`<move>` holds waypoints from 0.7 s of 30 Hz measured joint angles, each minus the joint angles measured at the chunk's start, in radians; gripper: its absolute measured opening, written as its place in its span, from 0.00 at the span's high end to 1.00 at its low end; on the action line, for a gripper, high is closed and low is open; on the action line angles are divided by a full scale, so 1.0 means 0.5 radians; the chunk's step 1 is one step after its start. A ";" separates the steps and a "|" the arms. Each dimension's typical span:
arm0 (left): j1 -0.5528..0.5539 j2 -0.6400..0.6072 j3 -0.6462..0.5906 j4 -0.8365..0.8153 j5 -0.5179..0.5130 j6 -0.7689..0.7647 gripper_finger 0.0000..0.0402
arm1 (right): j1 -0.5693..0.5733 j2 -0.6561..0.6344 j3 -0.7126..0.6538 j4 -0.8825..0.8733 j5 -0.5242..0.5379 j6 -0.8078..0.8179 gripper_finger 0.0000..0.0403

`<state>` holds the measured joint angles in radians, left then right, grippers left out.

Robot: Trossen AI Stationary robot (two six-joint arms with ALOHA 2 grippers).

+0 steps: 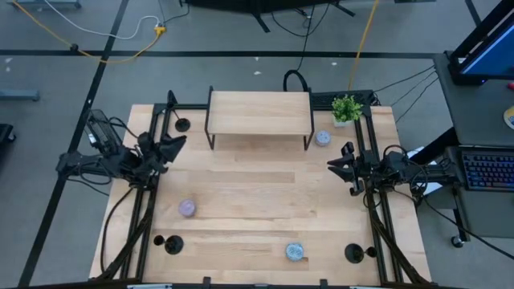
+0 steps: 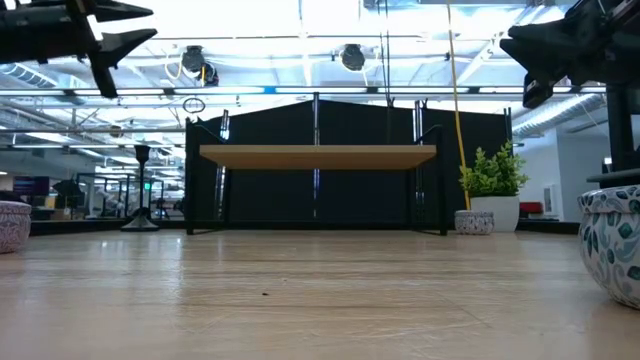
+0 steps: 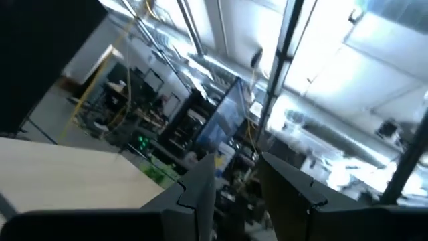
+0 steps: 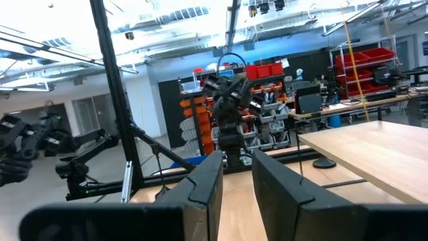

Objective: Pick & Place candle stick holders
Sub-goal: Put the pink patterned scented candle on the shelf

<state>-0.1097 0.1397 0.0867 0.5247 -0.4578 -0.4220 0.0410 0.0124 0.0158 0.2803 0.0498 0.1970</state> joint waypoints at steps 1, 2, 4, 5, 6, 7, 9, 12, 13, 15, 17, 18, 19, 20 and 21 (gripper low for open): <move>-0.012 0.032 0.042 -0.050 0.001 -0.001 0.70 | 0.000 0.000 0.000 0.001 0.031 0.000 0.82; -0.023 0.069 0.088 -0.106 0.001 -0.002 0.70 | 0.000 0.000 0.000 0.002 0.067 0.002 0.82; -0.042 0.161 0.193 -0.258 -0.001 -0.009 0.70 | 0.000 0.000 0.000 0.017 0.145 0.049 0.82; -0.051 0.221 0.255 -0.343 -0.011 -0.019 0.70 | 0.000 -0.001 0.000 0.018 0.193 0.083 0.82; -0.061 0.279 0.324 -0.443 -0.022 -0.037 0.70 | 0.000 -0.001 0.000 0.016 0.247 0.122 0.82; -0.067 0.341 0.396 -0.549 -0.037 -0.058 0.70 | 0.000 0.000 0.001 0.013 0.286 0.156 0.82; -0.077 0.479 0.557 -0.800 -0.043 -0.124 0.70 | -0.001 -0.001 0.000 0.015 0.346 0.203 0.82; -0.096 0.710 0.830 -1.265 -0.022 -0.289 0.70 | -0.001 -0.001 0.000 0.014 0.378 0.207 0.82; -0.103 0.792 0.929 -1.431 -0.002 -0.354 0.70 | -0.001 -0.001 0.000 0.014 0.378 0.203 0.82; -0.112 0.954 1.117 -1.797 0.079 -0.502 0.70 | -0.001 -0.001 0.000 0.013 0.378 0.199 0.82; -0.114 1.116 1.298 -2.139 0.190 -0.674 0.70 | -0.001 -0.001 0.000 0.014 0.378 0.197 0.82; -0.114 1.190 1.374 -2.298 0.251 -0.766 0.70 | -0.001 -0.001 0.000 0.013 0.378 0.197 0.82; -0.114 1.261 1.440 -2.457 0.316 -0.856 0.70 | -0.001 -0.001 0.000 0.013 0.378 0.197 0.82; -0.114 1.324 1.498 -2.594 0.388 -0.940 0.70 | -0.001 0.000 0.000 0.013 0.378 0.197 0.82; -0.114 1.382 1.550 -2.712 0.462 -1.015 0.70 | -0.001 -0.001 0.000 0.013 0.378 0.196 0.82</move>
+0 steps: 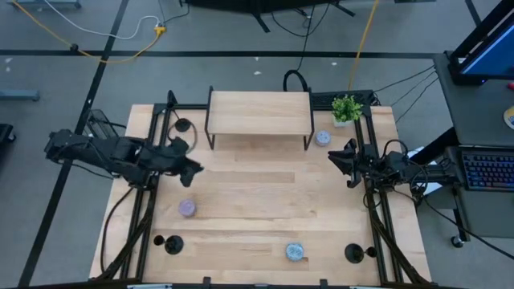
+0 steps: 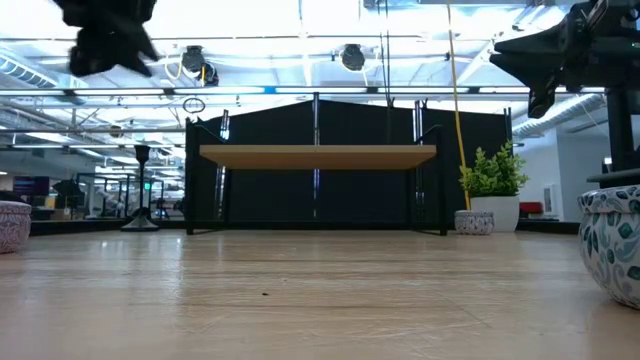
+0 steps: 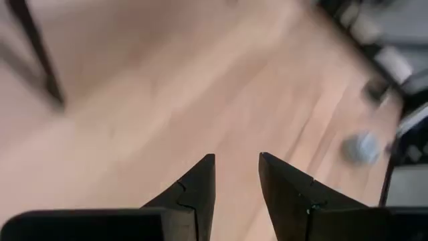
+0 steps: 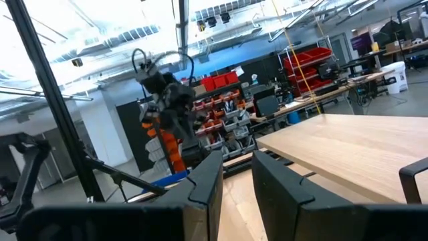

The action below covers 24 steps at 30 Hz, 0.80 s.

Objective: Pick & Place candle stick holders
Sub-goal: Put the pink patterned scented candle on the shelf

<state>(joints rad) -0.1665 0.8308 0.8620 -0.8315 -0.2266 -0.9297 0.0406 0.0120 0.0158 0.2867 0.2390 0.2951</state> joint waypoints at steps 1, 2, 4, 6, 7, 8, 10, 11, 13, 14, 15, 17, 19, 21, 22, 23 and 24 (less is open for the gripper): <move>0.000 0.053 0.039 -0.093 0.068 -0.060 0.70 | 0.000 0.001 0.000 -0.001 0.000 0.001 0.82; 0.000 0.098 0.066 -0.183 0.140 -0.111 0.70 | 0.000 0.000 0.000 0.001 0.000 0.001 0.82; -0.001 0.170 0.081 -0.308 0.290 -0.191 0.70 | 0.000 0.000 0.000 -0.001 0.000 0.001 0.82; -0.001 0.219 0.082 -0.382 0.416 -0.259 0.70 | 0.000 0.000 0.000 0.000 0.000 0.001 0.82; -0.002 0.240 0.082 -0.422 0.461 -0.294 0.70 | 0.000 0.000 0.000 0.000 0.000 0.000 0.82; -0.003 0.259 0.082 -0.463 0.504 -0.334 0.70 | 0.000 0.000 0.000 -0.001 0.000 0.000 0.82; -0.014 0.295 0.082 -0.509 0.564 -0.402 0.70 | 0.000 0.000 0.000 0.000 0.000 0.000 0.82; -0.024 0.309 0.082 -0.528 0.575 -0.428 0.70 | 0.000 0.000 0.000 -0.001 0.000 0.000 0.82; -0.051 0.333 0.082 -0.571 0.575 -0.477 0.70 | 0.000 0.000 0.000 0.000 0.000 0.000 0.82; -0.065 0.345 0.082 -0.587 0.575 -0.495 0.70 | 0.000 0.000 0.000 0.000 0.000 0.000 0.82; -0.079 0.357 0.082 -0.596 0.575 -0.513 0.70 | 0.000 0.000 0.000 0.000 0.000 0.000 0.82; -0.109 0.380 0.082 -0.603 0.573 -0.529 0.70 | 0.000 0.000 0.000 0.000 0.000 0.000 0.82; -0.137 0.403 0.082 -0.598 0.573 -0.530 0.70 | 0.000 0.000 0.000 0.000 0.000 0.000 0.82; -0.160 0.433 0.082 -0.596 0.567 -0.531 0.70 | 0.000 0.001 0.000 0.000 0.000 0.000 0.82; -0.173 0.449 0.082 -0.597 0.558 -0.531 0.70 | 0.000 0.000 0.000 0.000 0.000 0.000 0.82; -0.182 0.466 0.082 -0.596 0.548 -0.531 0.70 | 0.000 0.000 0.000 0.000 0.000 0.000 0.82; -0.192 0.481 0.082 -0.596 0.543 -0.532 0.70 | 0.000 0.000 0.000 0.000 0.000 0.000 0.82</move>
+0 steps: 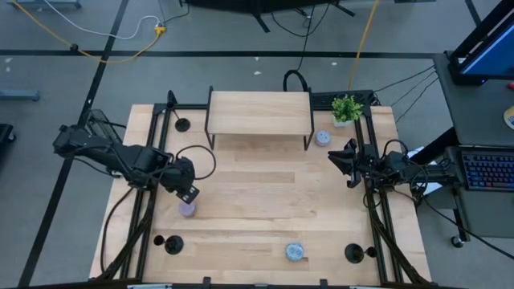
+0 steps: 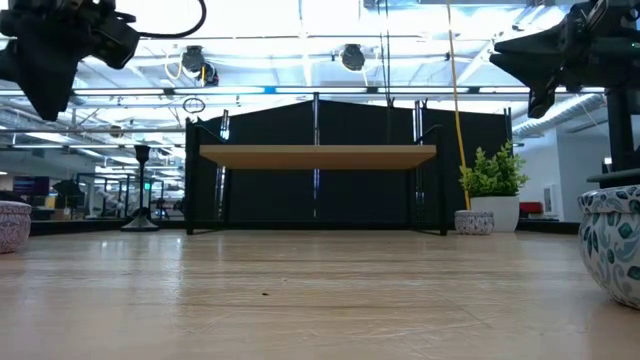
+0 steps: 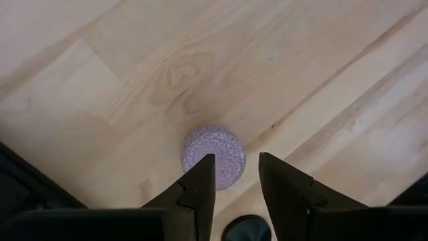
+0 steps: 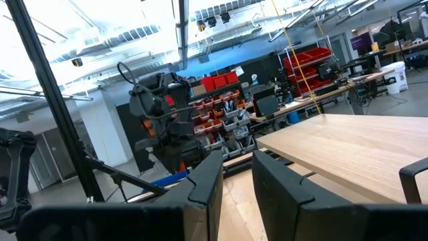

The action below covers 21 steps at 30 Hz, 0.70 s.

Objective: Pick & Place candle stick holders
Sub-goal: Put the pink patterned scented candle on the shelf

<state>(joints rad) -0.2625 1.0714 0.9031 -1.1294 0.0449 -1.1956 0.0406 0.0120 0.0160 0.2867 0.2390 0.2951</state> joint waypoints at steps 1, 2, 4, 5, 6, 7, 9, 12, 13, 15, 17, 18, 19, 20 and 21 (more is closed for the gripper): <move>-0.007 0.021 0.000 -0.001 -0.004 0.000 0.70 | 0.000 0.000 0.000 -0.001 0.000 0.000 0.82; -0.016 0.041 0.000 -0.001 -0.007 0.001 0.70 | 0.000 0.000 0.000 0.000 0.000 0.000 0.82; -0.032 0.084 0.000 -0.003 -0.031 0.009 0.70 | 0.000 0.000 0.000 -0.001 0.000 0.000 0.82; -0.039 0.104 0.000 -0.005 -0.039 0.007 0.69 | 0.000 0.000 0.000 0.000 0.000 0.000 0.82; -0.044 0.125 0.000 -0.008 -0.039 0.005 0.68 | 0.000 0.000 0.000 0.000 0.000 0.000 0.82; -0.050 0.146 0.000 -0.009 -0.038 -0.002 0.67 | 0.000 0.001 0.000 0.000 0.000 0.000 0.82; -0.061 0.183 0.000 -0.011 -0.032 -0.009 0.62 | 0.000 0.000 0.000 0.000 0.000 0.010 0.82; -0.083 0.227 0.000 -0.029 -0.031 -0.037 0.54 | 0.000 0.000 0.000 0.000 0.000 0.011 0.82; -0.090 0.239 0.000 -0.040 -0.032 -0.047 0.50 | 0.000 0.001 0.000 0.000 0.000 0.011 0.82; -0.106 0.258 0.000 -0.075 -0.032 -0.085 0.44 | 0.000 0.000 0.000 0.000 0.000 0.013 0.82; -0.115 0.271 0.000 -0.095 -0.032 -0.117 0.37 | 0.000 0.001 0.000 0.000 0.000 0.014 0.82; -0.123 0.276 0.000 -0.103 -0.032 -0.140 0.33 | 0.000 0.001 0.000 -0.001 0.000 0.014 0.82; -0.127 0.280 0.000 -0.105 -0.032 -0.154 0.30 | 0.000 0.001 0.000 0.001 0.000 0.014 0.82; -0.130 0.280 0.000 -0.106 -0.035 -0.171 0.26 | 0.000 0.001 0.000 0.001 0.000 0.014 0.82; -0.133 0.280 0.000 -0.106 -0.040 -0.193 0.23 | 0.000 0.001 0.000 0.000 0.000 0.014 0.82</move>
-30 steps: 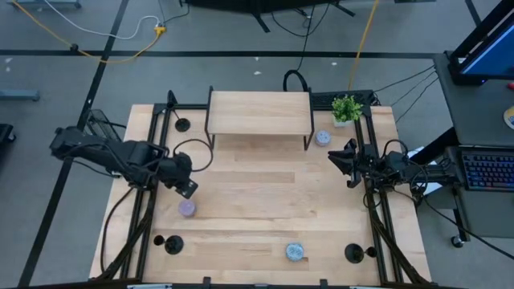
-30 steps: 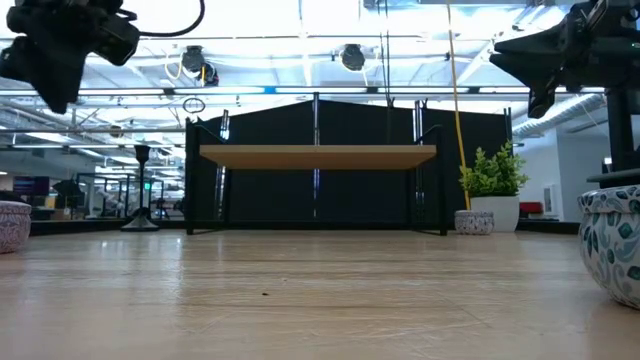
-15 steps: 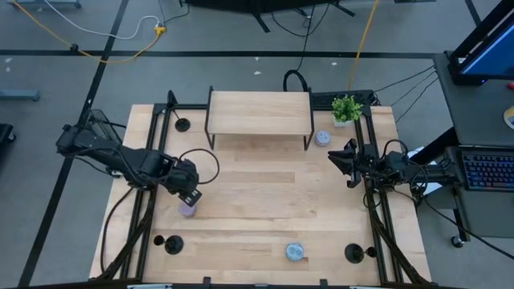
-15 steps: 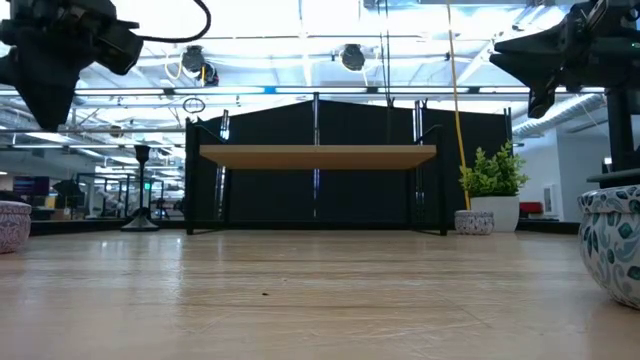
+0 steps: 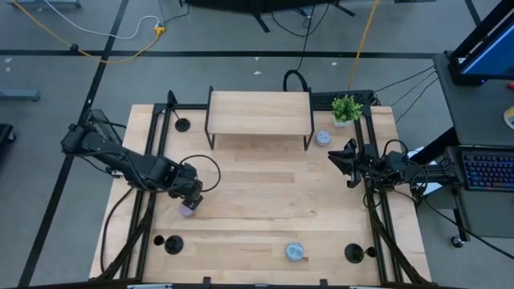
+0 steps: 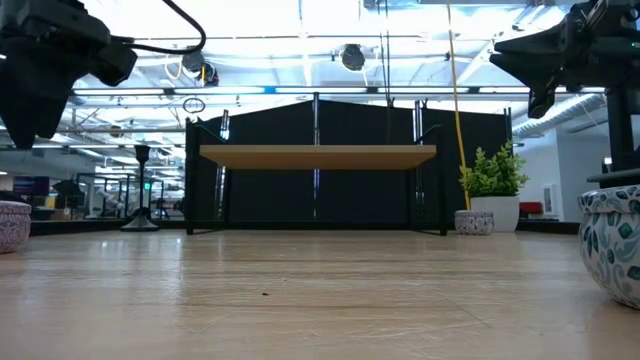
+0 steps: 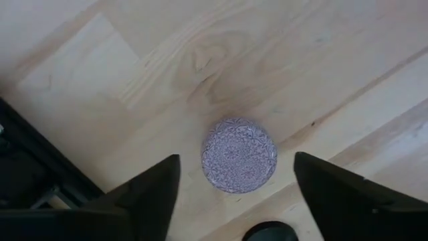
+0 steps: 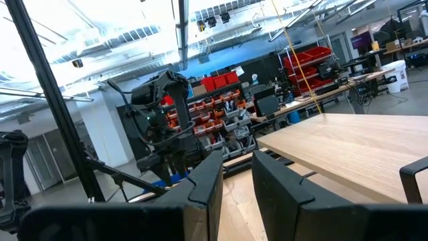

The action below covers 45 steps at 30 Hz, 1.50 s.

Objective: Pick & Place candle stick holders
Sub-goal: Put the pink patterned scented candle on the shelf

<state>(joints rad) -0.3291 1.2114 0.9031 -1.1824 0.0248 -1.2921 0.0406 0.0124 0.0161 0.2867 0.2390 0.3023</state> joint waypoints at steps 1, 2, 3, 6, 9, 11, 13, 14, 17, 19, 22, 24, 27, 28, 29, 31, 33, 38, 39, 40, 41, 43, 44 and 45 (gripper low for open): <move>-0.001 -0.001 0.000 0.000 -0.001 -0.016 0.20 | 0.000 0.000 0.000 0.000 0.000 0.000 0.82; -0.001 0.000 0.000 -0.002 -0.002 -0.033 0.16 | 0.000 0.000 -0.001 0.001 0.000 0.000 0.82; -0.001 0.000 0.000 -0.002 -0.006 -0.050 0.13 | 0.000 0.000 -0.001 0.000 0.000 0.000 0.82; -0.001 0.000 0.000 -0.006 -0.007 -0.063 0.04 | 0.000 0.000 -0.001 0.001 0.000 0.000 0.82; -0.001 0.000 0.000 -0.007 -0.008 -0.053 0.01 | 0.000 0.000 -0.001 0.001 0.000 0.000 0.82; -0.001 0.000 0.000 -0.007 -0.006 -0.032 0.03 | 0.000 0.000 0.000 0.000 0.000 0.001 0.82; -0.001 -0.001 0.000 -0.006 -0.005 0.038 0.05 | 0.000 0.000 -0.001 0.000 0.000 0.000 0.82; 0.000 -0.001 0.000 -0.004 -0.006 0.059 0.06 | 0.000 0.000 0.000 0.000 0.000 0.000 0.82; 0.000 -0.001 -0.001 0.017 -0.029 0.096 0.07 | 0.000 0.000 -0.001 0.000 0.000 0.001 0.82; -0.001 -0.001 -0.001 0.020 -0.071 0.097 0.07 | 0.000 -0.001 0.000 0.001 0.000 0.001 0.82; -0.001 -0.001 -0.001 0.021 -0.105 0.099 0.07 | 0.000 0.000 -0.001 0.001 0.000 0.001 0.82; -0.001 -0.001 -0.001 0.026 -0.106 0.097 0.06 | 0.000 0.000 0.000 0.000 0.000 0.001 0.82; -0.002 -0.001 -0.001 0.051 -0.130 0.082 0.05 | 0.000 0.000 -0.001 0.001 0.000 0.001 0.82; -0.007 -0.001 -0.001 0.070 -0.143 0.081 0.05 | 0.000 0.000 -0.001 0.000 0.000 0.001 0.82; -0.017 -0.001 -0.001 0.086 -0.158 0.081 0.05 | 0.001 0.000 -0.001 0.001 0.000 0.001 0.82; -0.050 -0.001 -0.001 0.120 -0.181 0.077 0.05 | 0.000 0.000 0.000 0.000 0.000 0.001 0.82; -0.101 -0.001 -0.001 0.148 -0.219 0.028 0.05 | 0.000 0.000 0.000 0.001 0.000 0.001 0.82; -0.296 -0.001 -0.002 0.156 -0.407 -0.206 0.05 | 0.000 0.000 0.000 0.000 0.000 0.001 0.82; -0.336 -0.001 -0.002 0.156 -0.431 -0.258 0.05 | 0.000 0.000 -0.001 0.000 0.000 0.000 0.82; -0.374 -0.001 -0.002 0.156 -0.444 -0.306 0.05 | 0.000 -0.001 -0.001 0.001 0.000 0.000 0.82; -0.411 -0.001 -0.002 0.156 -0.454 -0.358 0.05 | 0.000 0.000 -0.001 0.000 0.000 0.000 0.82; -0.481 -0.001 -0.002 0.153 -0.481 -0.467 0.05 | 0.000 -0.001 -0.001 0.000 0.000 0.000 0.82; -0.514 -0.001 -0.004 0.155 -0.500 -0.513 0.05 | 0.000 0.000 -0.001 0.001 0.000 0.000 0.82; -0.545 -0.002 -0.015 0.160 -0.520 -0.563 0.05 | 0.000 0.000 0.000 0.000 0.001 0.000 0.82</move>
<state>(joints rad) -0.6017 1.2106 0.8957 -1.1025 -0.2352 -1.5737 0.0406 0.0122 0.0160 0.2867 0.2394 0.3023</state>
